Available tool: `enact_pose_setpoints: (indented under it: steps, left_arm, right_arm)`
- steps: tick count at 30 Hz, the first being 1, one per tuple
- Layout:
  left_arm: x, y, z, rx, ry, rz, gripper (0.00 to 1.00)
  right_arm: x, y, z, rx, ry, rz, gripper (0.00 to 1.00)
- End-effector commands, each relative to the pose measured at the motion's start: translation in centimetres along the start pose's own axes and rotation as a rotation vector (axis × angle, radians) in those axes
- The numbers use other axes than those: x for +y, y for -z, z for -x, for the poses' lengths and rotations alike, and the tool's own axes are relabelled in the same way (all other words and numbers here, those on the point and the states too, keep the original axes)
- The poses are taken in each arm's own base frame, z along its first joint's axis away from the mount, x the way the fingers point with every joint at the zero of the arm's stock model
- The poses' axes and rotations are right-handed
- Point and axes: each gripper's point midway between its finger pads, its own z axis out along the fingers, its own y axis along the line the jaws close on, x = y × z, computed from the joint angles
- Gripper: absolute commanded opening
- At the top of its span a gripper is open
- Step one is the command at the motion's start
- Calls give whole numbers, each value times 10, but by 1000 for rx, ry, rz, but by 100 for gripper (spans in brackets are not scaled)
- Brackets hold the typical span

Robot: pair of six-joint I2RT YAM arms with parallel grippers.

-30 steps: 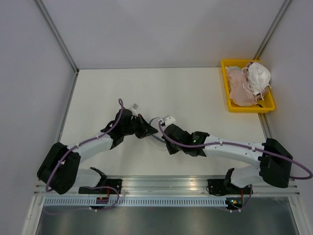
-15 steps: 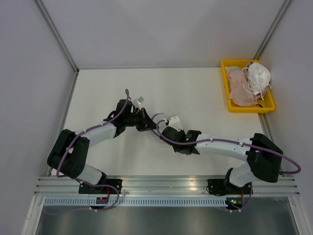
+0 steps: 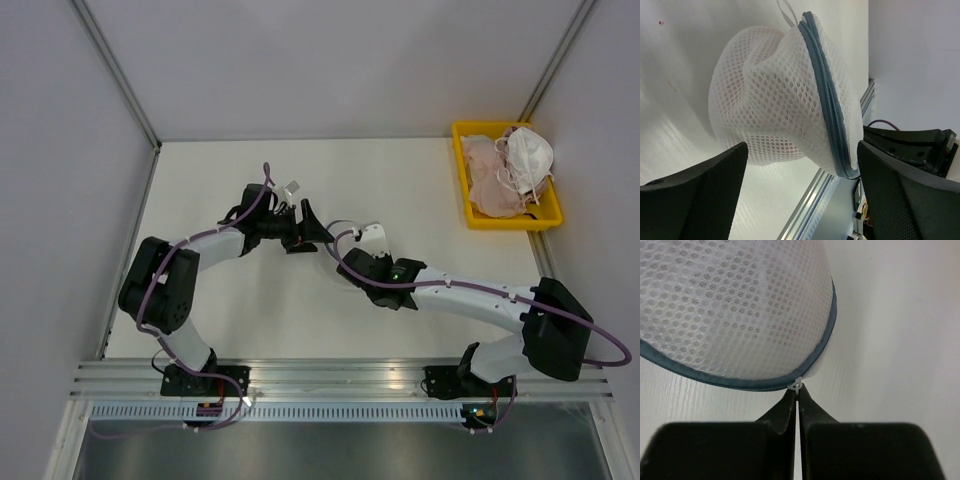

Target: Unzip the laundry bag and remove the bra

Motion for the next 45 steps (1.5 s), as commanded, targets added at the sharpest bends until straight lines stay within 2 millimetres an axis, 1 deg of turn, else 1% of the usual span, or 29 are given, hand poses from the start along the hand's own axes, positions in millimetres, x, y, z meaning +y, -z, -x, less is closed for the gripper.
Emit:
enact_pose_setpoints:
  steps: [1, 2, 4, 5, 7, 8, 9, 10, 11, 12, 13, 14, 15, 16, 17, 18, 19, 21, 24, 25, 27, 28, 31, 32, 34, 35, 40, 43, 45]
  left_arm:
    - [-7, 2, 7, -12, -34, -17, 97]
    - [-5, 4, 8, -26, -27, 5, 98]
    - [2, 8, 2, -25, 9, 57, 99]
    - [0, 15, 6, -68, 2, 93, 99]
    - [8, 24, -1, -105, 46, 148, 100]
    - [16, 30, -8, -136, 91, 191, 100]
    - [6, 39, -7, -175, 82, 181, 99]
    - [3, 45, -7, -207, 83, 190, 100]
    - [5, 48, -17, -208, 113, 195, 100]
    - [-9, 59, -16, -249, 95, 167, 99]
    - [-11, 64, -16, -276, 100, 170, 99]
    - [-10, 66, -24, -282, 129, 170, 99]
    - [-22, 77, -26, -312, 116, 148, 100]
    - [-24, 81, -28, -330, 124, 152, 99]
    - [-24, 83, -35, -331, 148, 149, 100]
    - [-27, 86, -37, -341, 153, 144, 100]
    - [-35, 92, -37, -364, 146, 124, 100]
    - [-41, 90, -45, -352, 162, 105, 100]
    - [-47, 84, -53, -322, 158, 95, 100]
    - [-44, 79, -54, -314, 165, 108, 100]
    - [-48, 69, -58, -289, 162, 97, 100]
    - [-52, 59, -58, -270, 159, 85, 100]
    - [-65, 45, -55, -253, 133, 54, 100]
    - [-63, 37, -59, -226, 136, 65, 100]
    - [-68, 30, -55, -221, 128, 56, 100]
    - [-65, 23, -56, -207, 133, 65, 99]
    - [-76, 16, -50, -230, 121, 36, 100]
    - [-77, 13, -47, -239, 111, 41, 99]
    - [-76, 10, -49, -232, 108, 46, 96]
  right_arm:
    - [-12, 9, 11, -44, -33, -25, 0]
    - [-12, 9, 9, -43, -33, -21, 0]
    - [-9, 11, 10, -49, -43, 4, 1]
    - [-9, 11, 9, -49, -43, 10, 0]
    - [-5, 13, 11, -57, -51, 41, 0]
    - [-1, 12, 7, -44, -47, 66, 0]
    - [2, 13, 7, -42, -43, 88, 0]
    - [7, 15, 10, -55, -49, 118, 0]
    - [15, 16, 7, -40, -45, 160, 0]
    - [21, 18, 12, -54, -54, 195, 1]
    - [26, 20, 12, -51, -45, 229, 1]
    - [35, 22, 8, -36, -36, 283, 0]
    - [42, 26, 14, -55, -45, 325, 0]
    - [46, 28, 15, -57, -40, 352, 0]
    - [50, 30, 15, -59, -37, 377, 1]
    - [60, 36, 18, -64, -41, 440, 1]
    - [64, 39, 18, -66, -39, 469, 0]
    - [79, 49, 21, -73, -30, 571, 1]
    - [94, 62, 24, -79, -20, 676, 0]
    - [97, 64, 23, -78, -16, 697, 0]
    - [103, 69, 26, -88, -14, 739, 1]
    - [106, 71, 26, -85, -8, 757, 0]
    - [107, 70, 24, -77, -2, 761, 0]
    - [106, 70, 23, -75, -1, 760, 1]
    - [105, 70, 21, -70, 2, 757, 0]
    - [105, 70, 21, -69, 2, 759, 0]
    - [103, 69, 16, -56, 12, 751, 0]
    - [102, 68, 13, -49, 18, 748, 0]
    - [102, 68, 14, -49, 22, 750, 0]
